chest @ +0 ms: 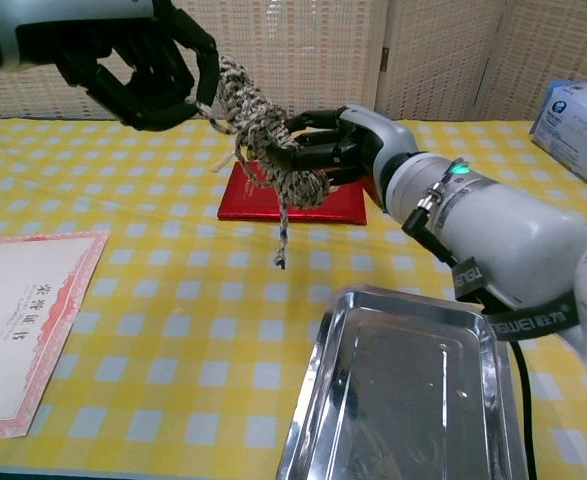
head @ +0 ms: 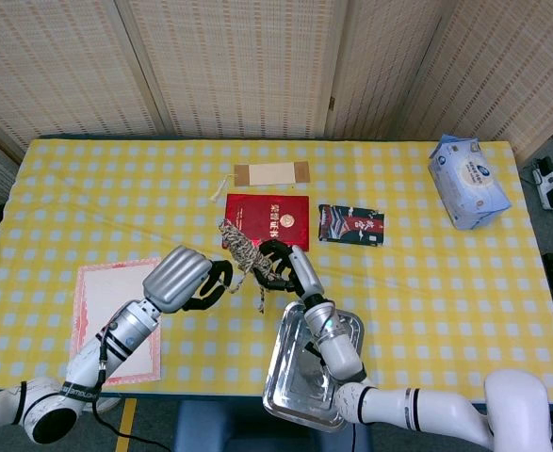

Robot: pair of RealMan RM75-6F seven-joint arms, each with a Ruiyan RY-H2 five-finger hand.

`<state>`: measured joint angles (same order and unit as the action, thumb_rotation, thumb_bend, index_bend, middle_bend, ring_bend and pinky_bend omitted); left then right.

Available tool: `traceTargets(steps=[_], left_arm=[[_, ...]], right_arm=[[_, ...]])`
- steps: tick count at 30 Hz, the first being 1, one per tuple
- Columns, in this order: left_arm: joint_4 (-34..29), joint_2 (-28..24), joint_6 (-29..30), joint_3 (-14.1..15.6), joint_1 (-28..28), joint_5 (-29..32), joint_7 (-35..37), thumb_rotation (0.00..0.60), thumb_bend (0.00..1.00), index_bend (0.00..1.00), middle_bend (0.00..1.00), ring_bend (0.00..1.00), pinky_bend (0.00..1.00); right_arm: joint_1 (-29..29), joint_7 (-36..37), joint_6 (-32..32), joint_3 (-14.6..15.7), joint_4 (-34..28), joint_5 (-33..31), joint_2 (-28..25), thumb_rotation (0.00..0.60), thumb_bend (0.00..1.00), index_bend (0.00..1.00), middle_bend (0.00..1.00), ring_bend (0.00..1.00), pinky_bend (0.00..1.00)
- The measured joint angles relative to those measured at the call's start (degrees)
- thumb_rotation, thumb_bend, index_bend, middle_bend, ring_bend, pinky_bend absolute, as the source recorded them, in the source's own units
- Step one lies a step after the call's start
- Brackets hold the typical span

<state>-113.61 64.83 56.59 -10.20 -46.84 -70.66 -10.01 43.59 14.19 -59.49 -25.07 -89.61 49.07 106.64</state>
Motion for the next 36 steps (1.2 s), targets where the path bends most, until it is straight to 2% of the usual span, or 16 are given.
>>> traceTargets(steps=[11, 20, 29, 36], left_arm=[[5.89, -2.04, -1.87, 3.74, 3.97, -1.86, 7.55, 0.600, 0.54, 0.64, 0.83, 0.80, 0.77], [11.18, -0.65, -5.97, 4.31, 3.88, 2.41, 8.04, 0.600, 0.54, 0.64, 0.83, 0.80, 0.77], [14.42, 1.45, -8.93, 3.12, 2.33, 7.39, 6.53, 0.600, 0.54, 0.64, 0.83, 0.80, 0.77], [14.26, 1.77, -8.76, 2.07, 1.51, 4.53, 6.55, 0.600, 0.54, 0.64, 0.83, 0.80, 0.77]], right_arm=[[-4.70, 15.86, 0.18, -1.48, 0.13, 11.67, -2.40, 0.600, 0.58, 0.81, 0.72, 0.79, 0.65], [-7.20, 26.07, 1.12, -0.49, -1.30, 19.88, -6.14, 0.600, 0.58, 0.82, 0.72, 0.79, 0.66], [-7.71, 29.12, 2.56, 2.59, -2.21, 24.95, -9.44, 0.600, 0.58, 0.82, 0.72, 0.80, 0.66], [-6.76, 26.11, 4.10, 5.20, -2.86, 27.51, -11.66, 0.600, 0.58, 0.82, 0.72, 0.80, 0.66]])
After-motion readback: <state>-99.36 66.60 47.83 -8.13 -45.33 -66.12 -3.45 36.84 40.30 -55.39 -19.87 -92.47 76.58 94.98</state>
